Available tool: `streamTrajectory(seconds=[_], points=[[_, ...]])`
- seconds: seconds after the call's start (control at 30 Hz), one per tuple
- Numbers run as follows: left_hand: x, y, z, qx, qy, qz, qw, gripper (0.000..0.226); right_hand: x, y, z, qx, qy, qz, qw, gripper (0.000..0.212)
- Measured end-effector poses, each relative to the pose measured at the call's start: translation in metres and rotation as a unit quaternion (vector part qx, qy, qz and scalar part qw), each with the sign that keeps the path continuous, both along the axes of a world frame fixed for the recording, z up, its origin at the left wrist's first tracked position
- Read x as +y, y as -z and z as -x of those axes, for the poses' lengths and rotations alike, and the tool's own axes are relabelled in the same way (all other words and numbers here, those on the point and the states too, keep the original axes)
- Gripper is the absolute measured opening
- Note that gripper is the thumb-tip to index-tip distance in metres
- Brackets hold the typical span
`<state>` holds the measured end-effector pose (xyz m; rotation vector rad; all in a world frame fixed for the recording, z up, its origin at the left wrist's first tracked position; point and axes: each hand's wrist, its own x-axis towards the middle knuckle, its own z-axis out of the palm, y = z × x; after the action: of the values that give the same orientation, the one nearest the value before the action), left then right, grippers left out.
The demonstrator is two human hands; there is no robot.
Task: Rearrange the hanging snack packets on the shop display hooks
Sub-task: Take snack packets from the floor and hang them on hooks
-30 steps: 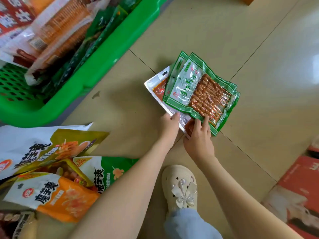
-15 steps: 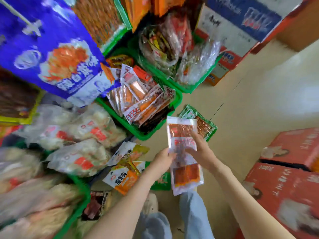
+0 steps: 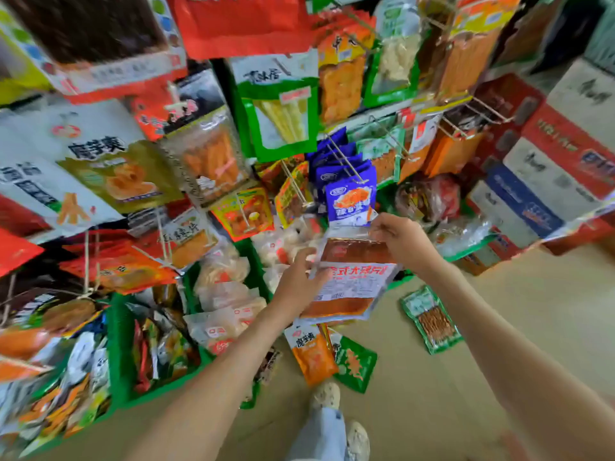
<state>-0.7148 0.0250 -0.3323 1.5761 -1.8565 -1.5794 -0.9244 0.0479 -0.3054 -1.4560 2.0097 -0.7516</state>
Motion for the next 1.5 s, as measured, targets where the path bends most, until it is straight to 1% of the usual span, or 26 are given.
streamTrajectory(seconds=[0.03,0.07,0.1,0.13,0.17,0.2,0.23,0.3,0.37,0.43,0.47,0.53,0.57,0.6,0.63,0.7,0.8,0.87,0.9,0.97,1.1,1.17,1.33,1.43,1.47,1.5], points=[[0.003,-0.022,-0.016,0.000,-0.045,0.092,0.995,0.052,-0.004,-0.018,-0.019,0.017,-0.040,0.030,0.999,0.011],[0.003,-0.040,-0.032,-0.012,-0.085,0.191,0.978,0.059,-0.010,-0.035,-0.039,0.035,-0.073,0.054,0.995,0.016],[0.003,-0.062,-0.044,-0.050,-0.091,0.307,0.946,0.063,-0.015,-0.052,-0.058,0.048,-0.100,0.073,0.991,0.018],[0.001,-0.079,-0.058,-0.103,-0.078,0.414,0.901,0.060,-0.021,-0.068,-0.077,0.057,-0.125,0.094,0.986,0.016],[-0.001,-0.100,-0.070,-0.149,-0.060,0.499,0.852,0.051,-0.027,-0.086,-0.098,0.068,-0.148,0.118,0.980,0.013],[-0.002,-0.118,-0.083,-0.184,-0.053,0.541,0.819,0.040,-0.031,-0.106,-0.120,0.078,-0.165,0.139,0.973,0.010],[-0.003,-0.135,-0.097,-0.213,-0.058,0.559,0.799,0.029,-0.034,-0.125,-0.141,0.083,-0.179,0.159,0.967,0.006],[-0.003,-0.165,-0.127,-0.276,-0.085,0.570,0.769,0.018,-0.038,-0.155,-0.179,0.092,-0.198,0.202,0.955,0.005],[-0.001,-0.193,-0.159,-0.327,-0.101,0.581,0.738,0.024,-0.041,-0.179,-0.216,0.106,-0.211,0.241,0.941,0.006],[0.001,-0.219,-0.190,-0.341,-0.118,0.595,0.718,0.027,-0.046,-0.197,-0.254,0.104,-0.236,0.290,0.922,0.011],[0.000,-0.229,-0.208,-0.326,-0.131,0.597,0.721,0.024,-0.049,-0.207,-0.276,0.103,-0.249,0.303,0.914,0.015],[-0.001,-0.244,-0.246,-0.286,-0.165,0.569,0.753,0.016,-0.057,-0.223,-0.321,0.103,-0.271,0.314,0.904,0.019],[-0.002,-0.250,-0.268,-0.278,-0.184,0.548,0.768,0.019,-0.061,-0.230,-0.346,0.102,-0.279,0.321,0.899,0.016],[-0.004,-0.256,-0.293,-0.272,-0.200,0.543,0.769,0.021,-0.064,-0.237,-0.371,0.098,-0.285,0.330,0.895,0.011],[-0.008,-0.261,-0.318,-0.271,-0.211,0.544,0.766,0.021,-0.068,-0.243,-0.397,0.101,-0.292,0.339,0.889,0.006],[-0.014,-0.269,-0.367,-0.263,-0.226,0.556,0.756,0.023,-0.076,-0.253,-0.443,0.101,-0.305,0.355,0.878,0.005],[-0.028,-0.283,-0.446,-0.269,-0.224,0.593,0.725,0.035,-0.095,-0.263,-0.515,0.121,-0.276,0.396,0.868,0.007],[-0.042,-0.290,-0.503,-0.280,-0.212,0.587,0.729,0.032,-0.111,-0.268,-0.569,0.139,-0.256,0.425,0.857,0.013],[-0.048,-0.293,-0.527,-0.284,-0.213,0.590,0.725,0.028,-0.117,-0.272,-0.593,0.148,-0.256,0.423,0.856,0.016],[-0.057,-0.305,-0.565,-0.306,-0.227,0.606,0.698,0.016,-0.124,-0.281,-0.635,0.150,-0.248,0.415,0.862,0.017],[-0.073,-0.327,-0.620,-0.326,-0.265,0.596,0.684,0.018,-0.140,-0.300,-0.691,0.148,-0.195,0.446,0.861,0.029],[-0.078,-0.338,-0.645,-0.330,-0.293,0.587,0.679,0.022,-0.148,-0.309,-0.718,0.142,-0.181,0.430,0.873,0.037],[-0.087,-0.347,-0.718,-0.307,-0.356,0.593,0.653,0.018,-0.158,-0.324,-0.796,0.118,-0.207,0.415,0.878,0.039],[-0.093,-0.351,-0.759,-0.324,-0.413,0.570,0.631,0.019,-0.168,-0.331,-0.836,0.093,-0.230,0.411,0.877,0.038],[-0.096,-0.353,-0.770,-0.314,-0.430,0.568,0.627,0.018,-0.172,-0.335,-0.848,0.086,-0.235,0.412,0.876,0.037],[-0.099,-0.355,-0.782,-0.290,-0.444,0.566,0.631,0.018,-0.176,-0.339,-0.860,0.077,-0.242,0.415,0.873,0.036]])
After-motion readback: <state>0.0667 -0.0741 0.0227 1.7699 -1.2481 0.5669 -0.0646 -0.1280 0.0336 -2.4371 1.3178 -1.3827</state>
